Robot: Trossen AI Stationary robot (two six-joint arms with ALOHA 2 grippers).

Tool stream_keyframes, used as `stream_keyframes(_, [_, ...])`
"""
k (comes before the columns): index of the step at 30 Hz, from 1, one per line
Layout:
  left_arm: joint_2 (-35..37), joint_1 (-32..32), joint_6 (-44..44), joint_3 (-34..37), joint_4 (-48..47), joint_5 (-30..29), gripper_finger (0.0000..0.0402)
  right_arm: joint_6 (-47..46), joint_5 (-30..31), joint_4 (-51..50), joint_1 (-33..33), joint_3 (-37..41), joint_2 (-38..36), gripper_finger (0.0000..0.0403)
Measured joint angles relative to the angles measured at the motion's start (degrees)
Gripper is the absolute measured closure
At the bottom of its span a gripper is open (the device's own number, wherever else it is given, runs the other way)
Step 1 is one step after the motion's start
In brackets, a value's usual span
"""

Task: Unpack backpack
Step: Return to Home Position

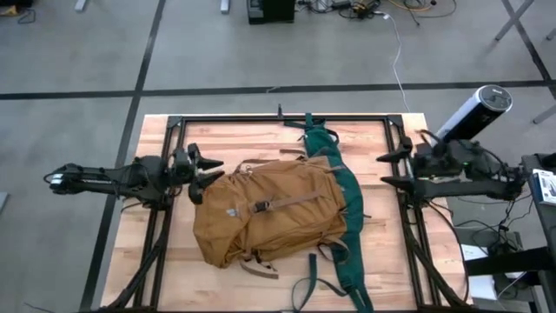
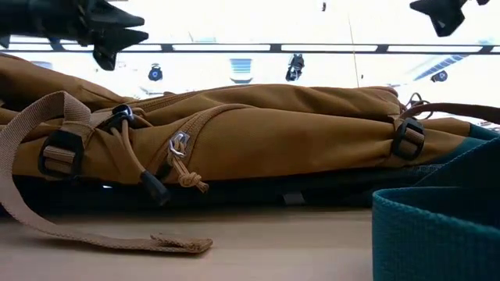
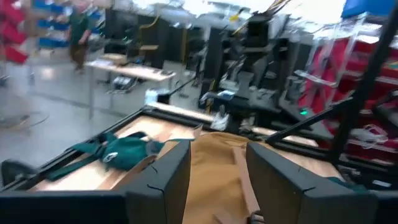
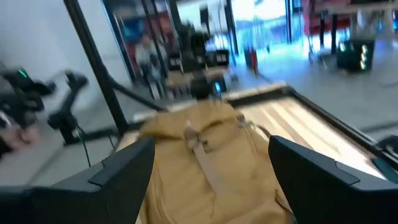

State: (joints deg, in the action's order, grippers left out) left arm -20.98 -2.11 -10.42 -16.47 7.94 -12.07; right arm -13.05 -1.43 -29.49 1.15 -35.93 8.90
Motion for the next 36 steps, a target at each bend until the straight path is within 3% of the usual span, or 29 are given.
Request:
stream_keyframes(4, [5.3,-0.2,3.2,6.7,9.4,7.6,0.0253,-2.1,0.0,8.8,0.0,10.6,-9.0,0.0103])
stream_keyframes(7, [9.5,-0.5,5.3,11.9,16.6,8.5,0.0252,-3.0,-0.1,9.6,0.0,14.5,-7.1,0.0099])
stream_keyframes(9, [12.7,-0.5,6.5,14.7,18.7,8.4,0.0254,-3.4,-0.5,16.7,0.0,17.0,-4.6,0.0096])
stream_keyframes(14, [21.0,-0.5,3.6,15.6,6.7,8.9,0.0261,-0.6,-1.9,26.5,0.0,22.8,-4.9,0.0095])
stream_keyframes(18, [20.6,-0.8,1.7,14.7,3.7,13.2,0.0267,0.0,-1.5,28.6,0.0,26.9,-7.2,0.0099])
stream_keyframes(25, [20.4,-0.7,6.0,15.3,2.0,13.1,0.0278,-3.1,-1.4,30.4,0.0,35.3,-8.7,0.0107])
stream_keyframes(36, [16.2,-0.8,2.3,15.4,-3.4,13.0,0.0272,8.8,0.1,30.3,0.0,35.3,-3.5,0.0101])
